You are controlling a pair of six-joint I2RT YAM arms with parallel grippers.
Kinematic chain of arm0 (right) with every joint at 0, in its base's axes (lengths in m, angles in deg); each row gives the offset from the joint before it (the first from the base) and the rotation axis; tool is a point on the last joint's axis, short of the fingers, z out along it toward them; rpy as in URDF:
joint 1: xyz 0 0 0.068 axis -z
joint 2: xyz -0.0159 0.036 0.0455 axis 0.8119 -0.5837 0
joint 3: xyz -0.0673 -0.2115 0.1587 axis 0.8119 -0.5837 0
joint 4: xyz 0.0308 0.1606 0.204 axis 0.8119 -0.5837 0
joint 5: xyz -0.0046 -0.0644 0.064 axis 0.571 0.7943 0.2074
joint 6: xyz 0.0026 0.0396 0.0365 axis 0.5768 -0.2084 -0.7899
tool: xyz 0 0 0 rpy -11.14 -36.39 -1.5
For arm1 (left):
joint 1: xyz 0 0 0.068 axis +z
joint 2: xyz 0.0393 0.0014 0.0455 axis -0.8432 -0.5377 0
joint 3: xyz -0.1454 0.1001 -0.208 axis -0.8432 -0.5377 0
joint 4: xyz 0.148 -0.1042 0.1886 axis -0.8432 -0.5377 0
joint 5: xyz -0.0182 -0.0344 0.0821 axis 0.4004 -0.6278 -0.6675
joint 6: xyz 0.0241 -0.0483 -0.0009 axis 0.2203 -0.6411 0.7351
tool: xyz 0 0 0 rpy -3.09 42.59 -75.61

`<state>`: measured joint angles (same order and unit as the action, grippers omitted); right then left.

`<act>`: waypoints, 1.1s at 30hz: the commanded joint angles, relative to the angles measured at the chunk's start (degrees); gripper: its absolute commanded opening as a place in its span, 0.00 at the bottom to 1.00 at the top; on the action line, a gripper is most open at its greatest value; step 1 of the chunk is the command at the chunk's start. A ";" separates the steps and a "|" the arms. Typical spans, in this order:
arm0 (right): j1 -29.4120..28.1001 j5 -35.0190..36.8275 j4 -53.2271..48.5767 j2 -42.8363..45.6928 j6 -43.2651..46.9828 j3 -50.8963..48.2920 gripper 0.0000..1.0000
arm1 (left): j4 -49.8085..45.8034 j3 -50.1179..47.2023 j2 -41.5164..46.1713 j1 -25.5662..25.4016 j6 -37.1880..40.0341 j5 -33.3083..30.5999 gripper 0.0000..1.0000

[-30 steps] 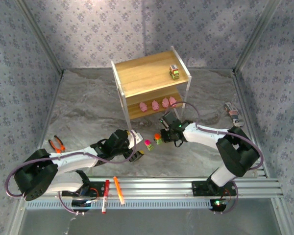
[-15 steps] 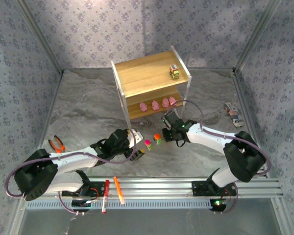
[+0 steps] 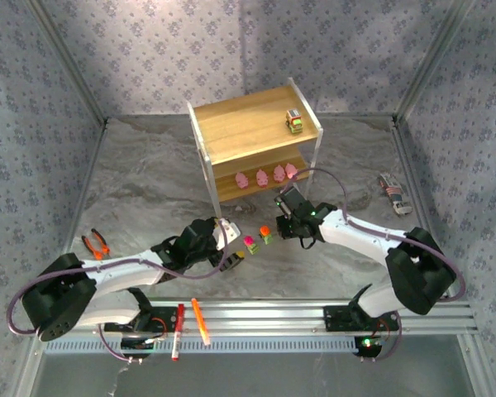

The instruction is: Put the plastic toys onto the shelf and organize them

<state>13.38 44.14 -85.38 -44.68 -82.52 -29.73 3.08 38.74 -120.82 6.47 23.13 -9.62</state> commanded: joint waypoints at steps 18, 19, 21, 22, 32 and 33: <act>-5.19 5.40 -9.69 6.63 -2.50 3.15 0.29 | 2.30 -1.41 2.28 0.20 1.01 1.09 1.00; -5.61 5.69 -10.23 7.10 -2.62 3.35 0.29 | 2.36 -1.49 2.43 0.14 1.01 1.05 1.00; -6.29 6.39 -11.63 8.11 -3.00 3.92 0.29 | 2.60 -1.71 2.64 0.23 1.09 1.06 0.99; -6.70 6.96 -12.75 8.68 -3.18 4.31 0.29 | 2.70 -1.73 2.68 0.29 1.10 1.08 1.00; -10.36 11.26 -21.55 14.14 -4.56 10.66 0.28 | 2.89 -1.85 2.64 0.16 1.02 1.17 1.00; -10.67 11.76 -22.71 14.63 -4.57 11.61 0.29 | 2.90 -1.81 2.58 0.28 1.01 1.17 1.00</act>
<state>3.57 52.69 -102.43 -31.72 -85.89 -21.30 4.59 36.86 -119.03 6.49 23.46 -9.60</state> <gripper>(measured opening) 0.289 0.994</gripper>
